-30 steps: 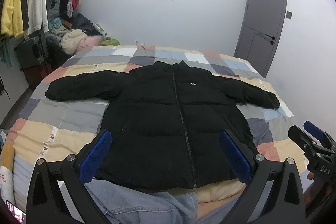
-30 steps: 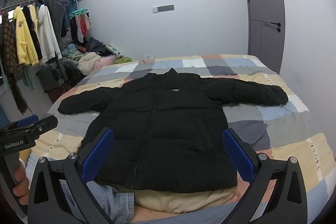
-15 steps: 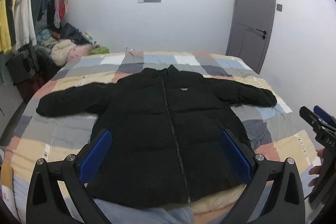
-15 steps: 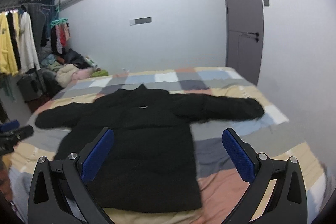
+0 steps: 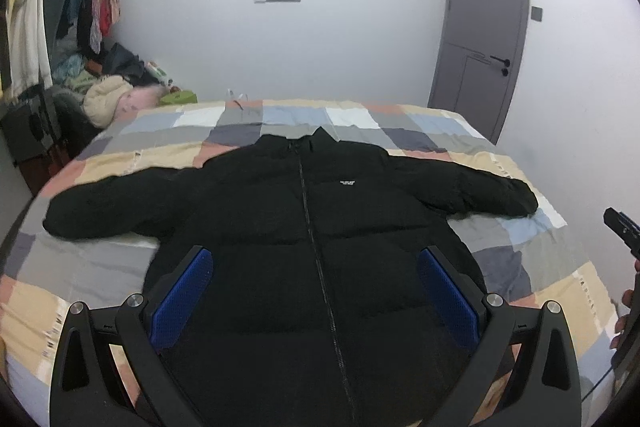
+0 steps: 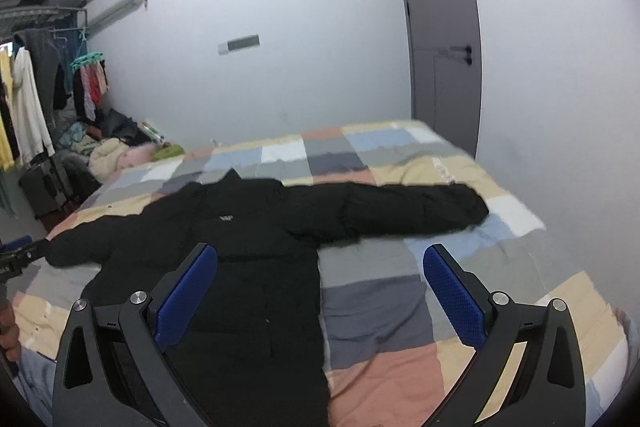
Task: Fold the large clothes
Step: 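Move the right tool to the sleeve cuff nearest it and grasp it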
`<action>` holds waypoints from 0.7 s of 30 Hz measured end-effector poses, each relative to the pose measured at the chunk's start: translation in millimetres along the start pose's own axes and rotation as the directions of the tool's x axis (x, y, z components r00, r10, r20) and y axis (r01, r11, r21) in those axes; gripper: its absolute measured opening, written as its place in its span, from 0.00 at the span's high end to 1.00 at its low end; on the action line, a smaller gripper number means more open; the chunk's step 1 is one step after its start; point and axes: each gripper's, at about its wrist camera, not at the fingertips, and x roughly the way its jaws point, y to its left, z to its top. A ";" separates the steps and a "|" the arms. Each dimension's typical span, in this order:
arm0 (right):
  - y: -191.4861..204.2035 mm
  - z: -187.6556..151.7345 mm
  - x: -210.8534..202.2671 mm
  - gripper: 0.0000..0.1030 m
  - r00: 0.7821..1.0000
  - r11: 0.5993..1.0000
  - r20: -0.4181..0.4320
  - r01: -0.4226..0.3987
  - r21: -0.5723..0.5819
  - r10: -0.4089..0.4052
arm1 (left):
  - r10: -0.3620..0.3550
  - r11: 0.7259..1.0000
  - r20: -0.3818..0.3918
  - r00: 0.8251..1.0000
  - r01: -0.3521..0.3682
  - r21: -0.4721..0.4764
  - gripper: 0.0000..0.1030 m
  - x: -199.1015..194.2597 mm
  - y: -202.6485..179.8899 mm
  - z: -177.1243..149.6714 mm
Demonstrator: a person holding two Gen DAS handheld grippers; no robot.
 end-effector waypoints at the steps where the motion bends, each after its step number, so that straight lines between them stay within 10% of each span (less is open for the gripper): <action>1: -7.6 1.6 8.2 0.00 1.000 1.000 -0.018 -0.009 0.004 0.009 | -0.012 1.000 -0.008 1.000 0.012 -0.005 0.00 6.8 2.0 -1.4; 21: -200.1 -4.2 226.3 0.00 0.991 0.957 -0.126 0.088 0.277 -0.055 | -0.015 0.993 -0.019 1.000 0.013 -0.119 0.00 93.0 36.6 -15.5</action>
